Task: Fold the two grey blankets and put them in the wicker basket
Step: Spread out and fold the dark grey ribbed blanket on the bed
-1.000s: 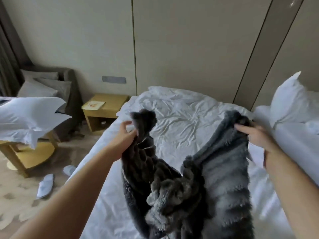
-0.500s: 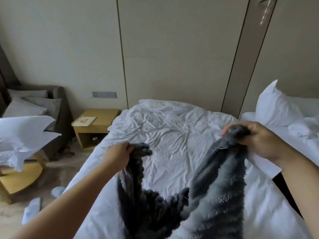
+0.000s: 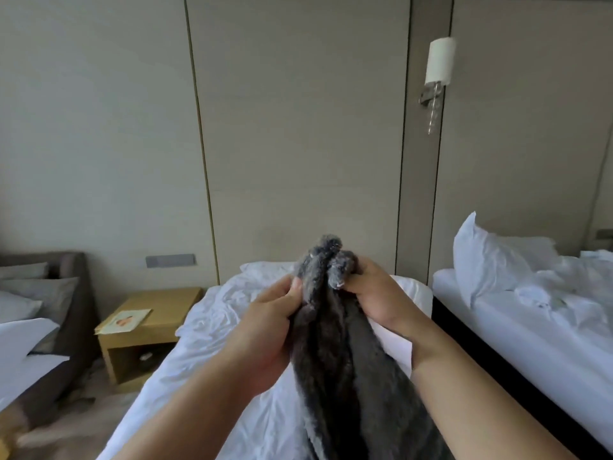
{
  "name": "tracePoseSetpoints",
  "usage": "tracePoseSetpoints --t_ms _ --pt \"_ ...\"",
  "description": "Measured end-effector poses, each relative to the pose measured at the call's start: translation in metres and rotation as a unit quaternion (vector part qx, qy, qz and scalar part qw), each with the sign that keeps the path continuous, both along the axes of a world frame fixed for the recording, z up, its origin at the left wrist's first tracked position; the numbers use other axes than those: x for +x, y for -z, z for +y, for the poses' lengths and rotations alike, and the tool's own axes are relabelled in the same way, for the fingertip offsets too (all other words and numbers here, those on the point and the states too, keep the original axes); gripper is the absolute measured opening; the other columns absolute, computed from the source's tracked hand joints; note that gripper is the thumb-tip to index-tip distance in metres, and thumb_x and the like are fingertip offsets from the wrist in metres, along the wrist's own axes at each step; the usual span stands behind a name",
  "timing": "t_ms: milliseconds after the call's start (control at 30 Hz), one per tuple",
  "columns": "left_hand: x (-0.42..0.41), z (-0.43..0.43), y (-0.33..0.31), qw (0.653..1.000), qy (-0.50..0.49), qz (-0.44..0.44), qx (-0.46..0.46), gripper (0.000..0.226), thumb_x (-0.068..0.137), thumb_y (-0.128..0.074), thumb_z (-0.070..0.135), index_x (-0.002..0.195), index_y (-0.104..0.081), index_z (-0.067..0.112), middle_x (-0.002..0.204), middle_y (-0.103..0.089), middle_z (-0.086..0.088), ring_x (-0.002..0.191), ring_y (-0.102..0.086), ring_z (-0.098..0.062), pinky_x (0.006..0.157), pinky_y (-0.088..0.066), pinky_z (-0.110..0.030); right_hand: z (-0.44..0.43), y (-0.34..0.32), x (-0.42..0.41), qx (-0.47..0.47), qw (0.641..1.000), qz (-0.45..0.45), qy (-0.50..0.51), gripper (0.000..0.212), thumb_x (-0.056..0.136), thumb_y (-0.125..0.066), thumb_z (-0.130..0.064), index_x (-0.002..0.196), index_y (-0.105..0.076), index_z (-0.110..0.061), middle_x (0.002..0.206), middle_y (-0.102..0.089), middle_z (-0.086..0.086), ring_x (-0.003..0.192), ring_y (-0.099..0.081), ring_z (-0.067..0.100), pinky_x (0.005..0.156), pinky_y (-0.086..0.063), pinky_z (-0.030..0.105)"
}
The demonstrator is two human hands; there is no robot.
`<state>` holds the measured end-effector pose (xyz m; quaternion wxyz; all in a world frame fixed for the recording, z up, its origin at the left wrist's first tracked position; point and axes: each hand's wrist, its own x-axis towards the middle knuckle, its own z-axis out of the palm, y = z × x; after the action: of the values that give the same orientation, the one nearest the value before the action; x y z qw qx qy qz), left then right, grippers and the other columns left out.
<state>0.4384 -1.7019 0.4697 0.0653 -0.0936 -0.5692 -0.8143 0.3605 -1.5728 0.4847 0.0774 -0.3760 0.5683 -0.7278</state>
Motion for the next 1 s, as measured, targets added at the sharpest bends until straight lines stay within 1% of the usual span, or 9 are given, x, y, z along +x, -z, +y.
tracePoseSetpoints --t_ms 67,233,433,500,600,733,800,900,1000 --pt "0.002 0.001 -0.005 0.999 -0.016 0.02 -0.047 0.02 0.091 -0.055 0.014 0.107 -0.067 0.018 0.102 -0.07 -0.014 0.089 -0.067 -0.021 0.07 -0.054 -0.029 0.0 -0.002 -0.001 -0.014 0.999 0.001 0.033 0.035 0.084 -0.051 0.013 0.072 -0.072 -0.012 0.07 -0.072 -0.003 0.067 -0.067 0.008 0.07 -0.052 0.021" --pt "0.003 -0.008 -0.017 0.977 0.023 0.051 -0.206 0.086 0.063 -0.061 -0.001 0.126 -0.041 0.055 0.097 -0.069 -0.008 0.079 -0.064 -0.016 0.067 -0.051 -0.026 0.006 -0.001 0.008 0.04 0.995 -0.007 0.089 0.028 0.09 -0.058 -0.011 0.073 -0.076 -0.025 0.074 -0.074 -0.003 0.069 -0.068 0.006 0.066 -0.051 0.019" --pt "-0.004 -0.011 -0.024 0.908 -0.004 0.138 -0.395 0.061 0.067 -0.079 0.009 0.121 -0.058 0.029 0.113 -0.067 0.002 0.108 -0.063 -0.014 0.093 -0.052 -0.036 0.011 0.005 0.013 0.149 0.986 -0.029 0.073 0.017 0.089 -0.062 -0.021 0.103 -0.068 -0.012 0.096 -0.074 0.007 0.087 -0.069 0.013 0.082 -0.053 0.027" --pt "-0.009 -0.012 -0.023 0.87 -0.079 0.166 -0.458 0.044 0.063 -0.085 0.016 0.103 -0.066 0.024 0.094 -0.071 0.004 0.095 -0.066 -0.014 0.087 -0.053 -0.036 0.007 0.009 0.016 0.176 0.977 -0.07 0.096 0.022 0.088 -0.063 -0.027 0.102 -0.067 -0.01 0.095 -0.074 0.01 0.086 -0.069 0.016 0.081 -0.055 0.031" --pt "-0.018 -0.014 -0.019 0.762 -0.204 0.204 -0.58 0.03 0.061 -0.087 0.032 0.072 -0.06 0.026 0.06 -0.06 0.015 0.063 -0.056 -0.002 0.064 -0.044 -0.015 0.005 0.005 0.016 0.202 0.963 -0.044 0.176 0.012 0.085 -0.066 -0.024 0.095 -0.064 -0.017 0.082 -0.063 -0.002 0.071 -0.057 0.007 0.061 -0.046 0.016" --pt "-0.026 -0.019 -0.009 0.745 -0.269 0.194 -0.578 0.03 0.064 -0.084 0.036 0.059 -0.056 0.028 0.044 -0.05 0.017 0.054 -0.052 0.006 0.052 -0.036 -0.01 0.021 0.006 0.013 0.081 0.939 0.051 0.33 0.009 0.079 -0.065 -0.015 0.08 -0.061 -0.023 0.072 -0.055 -0.008 0.064 -0.052 0.004 0.06 -0.043 0.014" --pt "-0.03 -0.024 -0.006 0.734 -0.309 0.201 -0.571 0.026 0.066 -0.083 0.035 0.066 -0.065 0.017 0.053 -0.05 0.015 0.056 -0.052 0.001 0.053 -0.033 -0.011 0.025 0.02 0.019 0.051 0.96 0.03 0.273 0.004 0.074 -0.062 -0.019 0.073 -0.061 -0.022 0.066 -0.06 -0.005 0.061 -0.058 0.009 0.064 -0.049 0.022" --pt "-0.036 -0.025 -0.011 0.708 -0.35 0.225 -0.571 0.029 0.067 -0.082 0.032 0.078 -0.071 0.007 0.096 -0.049 0.0 0.086 -0.047 -0.014 0.08 -0.036 -0.021 0.018 0.056 0.029 0.19 0.961 -0.01 0.201 0.01 0.077 -0.068 -0.03 0.083 -0.062 -0.025 0.076 -0.065 -0.008 0.072 -0.062 0.011 0.074 -0.048 0.027" --pt "-0.038 -0.022 -0.018 0.746 -0.346 0.205 -0.531 0.024 0.076 -0.077 0.026 0.095 -0.069 0.013 0.106 -0.062 0.0 0.095 -0.059 -0.02 0.089 -0.045 -0.03 0.014 0.08 0.039 0.166 0.914 0.11 0.355 0.012 0.082 -0.069 -0.021 0.088 -0.061 -0.028 0.091 -0.065 -0.01 0.084 -0.06 0.002 0.076 -0.042 0.011"
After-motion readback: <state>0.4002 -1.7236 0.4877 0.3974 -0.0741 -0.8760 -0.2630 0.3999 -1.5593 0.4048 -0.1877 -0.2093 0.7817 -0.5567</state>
